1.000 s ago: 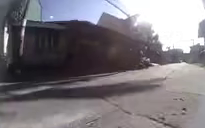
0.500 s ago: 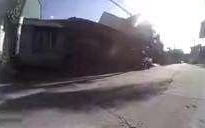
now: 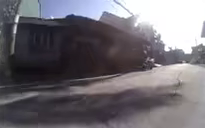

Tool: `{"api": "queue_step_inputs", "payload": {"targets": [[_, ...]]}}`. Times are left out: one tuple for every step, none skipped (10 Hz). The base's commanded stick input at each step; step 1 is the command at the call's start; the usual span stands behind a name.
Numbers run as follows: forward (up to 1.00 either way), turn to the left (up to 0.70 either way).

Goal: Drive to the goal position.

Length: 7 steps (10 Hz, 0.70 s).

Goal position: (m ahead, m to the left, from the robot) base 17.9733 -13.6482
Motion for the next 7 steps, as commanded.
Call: {"api": "queue_step_inputs", "payload": {"targets": [[0.70,0.00],[0.70,0.00],[0.70,0.00],[0.70,0.00],[0.70,0.00],[0.70,0.00],[0.70,0.00]]}}
